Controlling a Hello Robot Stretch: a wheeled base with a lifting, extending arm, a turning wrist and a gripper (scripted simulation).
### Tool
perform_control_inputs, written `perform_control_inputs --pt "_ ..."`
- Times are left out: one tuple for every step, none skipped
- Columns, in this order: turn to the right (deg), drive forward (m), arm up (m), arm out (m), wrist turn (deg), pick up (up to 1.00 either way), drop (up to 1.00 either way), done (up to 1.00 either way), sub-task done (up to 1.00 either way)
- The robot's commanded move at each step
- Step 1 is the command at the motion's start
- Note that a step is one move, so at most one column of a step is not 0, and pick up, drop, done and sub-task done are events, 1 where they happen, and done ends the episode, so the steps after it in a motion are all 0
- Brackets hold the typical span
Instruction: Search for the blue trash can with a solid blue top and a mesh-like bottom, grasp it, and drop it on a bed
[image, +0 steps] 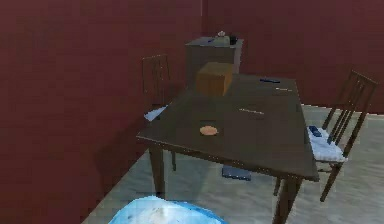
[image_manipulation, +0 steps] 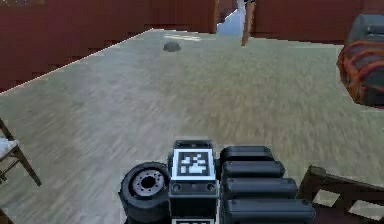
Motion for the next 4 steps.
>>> perform_control_inputs --pt "45.0 0.00 0.00 0.00 0.0 0.00 0.00 0.00 0.00" --pt "-45.0 0.00 0.00 0.00 0.0 0.00 0.00 0.00 0.00" --pt "-45.0 0.00 0.00 0.00 0.0 0.00 0.00 0.00 0.00" --pt "-45.0 0.00 0.00 0.00 0.0 0.00 0.00 0.00 0.00"
